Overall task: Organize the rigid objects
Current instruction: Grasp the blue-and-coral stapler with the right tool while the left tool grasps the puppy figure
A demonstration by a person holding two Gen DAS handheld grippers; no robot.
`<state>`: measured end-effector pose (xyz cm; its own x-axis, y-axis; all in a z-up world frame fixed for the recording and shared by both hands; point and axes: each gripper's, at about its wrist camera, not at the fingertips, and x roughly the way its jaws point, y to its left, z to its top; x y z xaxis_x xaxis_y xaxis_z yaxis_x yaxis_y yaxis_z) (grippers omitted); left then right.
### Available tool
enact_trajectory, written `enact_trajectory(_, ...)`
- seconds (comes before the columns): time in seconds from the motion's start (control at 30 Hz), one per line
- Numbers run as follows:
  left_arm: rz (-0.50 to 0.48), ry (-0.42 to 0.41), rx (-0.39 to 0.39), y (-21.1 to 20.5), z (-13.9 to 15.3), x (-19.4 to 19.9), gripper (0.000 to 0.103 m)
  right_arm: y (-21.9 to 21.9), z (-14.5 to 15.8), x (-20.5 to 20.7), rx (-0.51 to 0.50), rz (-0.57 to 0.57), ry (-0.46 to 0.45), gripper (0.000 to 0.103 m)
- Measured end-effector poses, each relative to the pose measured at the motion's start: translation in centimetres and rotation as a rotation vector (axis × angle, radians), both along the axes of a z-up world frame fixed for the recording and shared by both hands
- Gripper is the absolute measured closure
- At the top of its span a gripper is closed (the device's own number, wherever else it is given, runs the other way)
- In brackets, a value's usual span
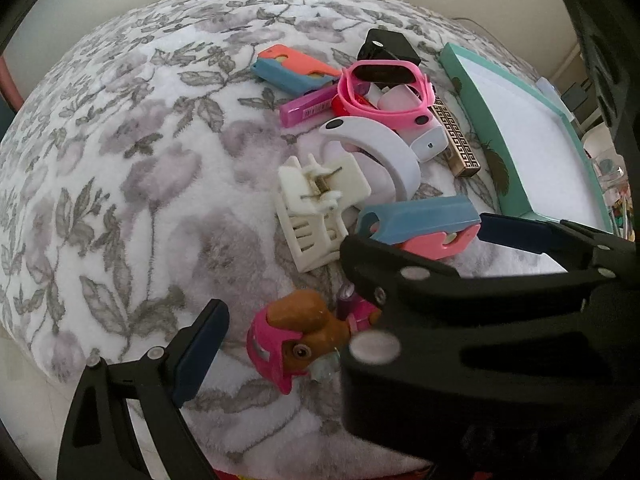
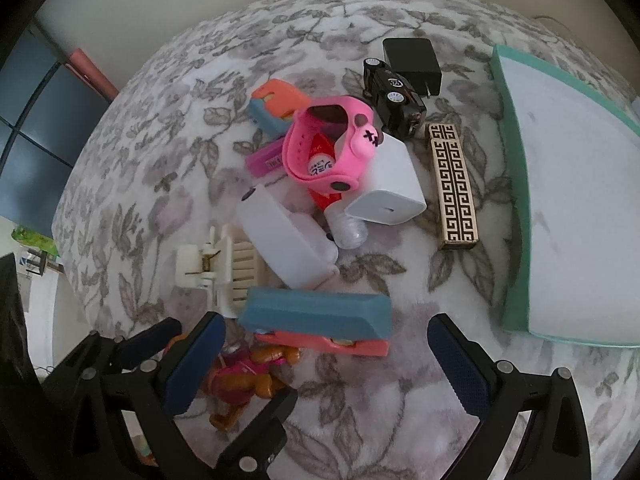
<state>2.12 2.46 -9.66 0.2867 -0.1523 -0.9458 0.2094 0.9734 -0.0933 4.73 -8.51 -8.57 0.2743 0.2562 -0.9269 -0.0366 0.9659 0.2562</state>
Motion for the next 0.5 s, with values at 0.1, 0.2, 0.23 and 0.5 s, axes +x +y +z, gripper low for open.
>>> enact_trajectory(0.1, -0.002, 0.002, -0.017, 0.1, -0.14, 0.18, 0.009, 0.36, -0.21, 0.37, 0.001, 0.004, 0.0, 0.008)
enact_trajectory(0.2, 0.002, 0.006, -0.001, 0.08, -0.34, 0.41, 0.009, 0.51, -0.15, 0.31, 0.004, 0.008, -0.001, 0.015)
enact_trajectory(0.23, 0.002, 0.007, -0.007, 0.08, -0.37, 0.42, 0.009, 0.52, -0.15, 0.32, 0.006, 0.005, -0.002, 0.018)
enact_trajectory(0.5, 0.002, 0.013, -0.023, 0.1, -0.29, 0.08, 0.012, -0.43, -0.12, -0.62, 0.023, -0.023, 0.005, 0.026)
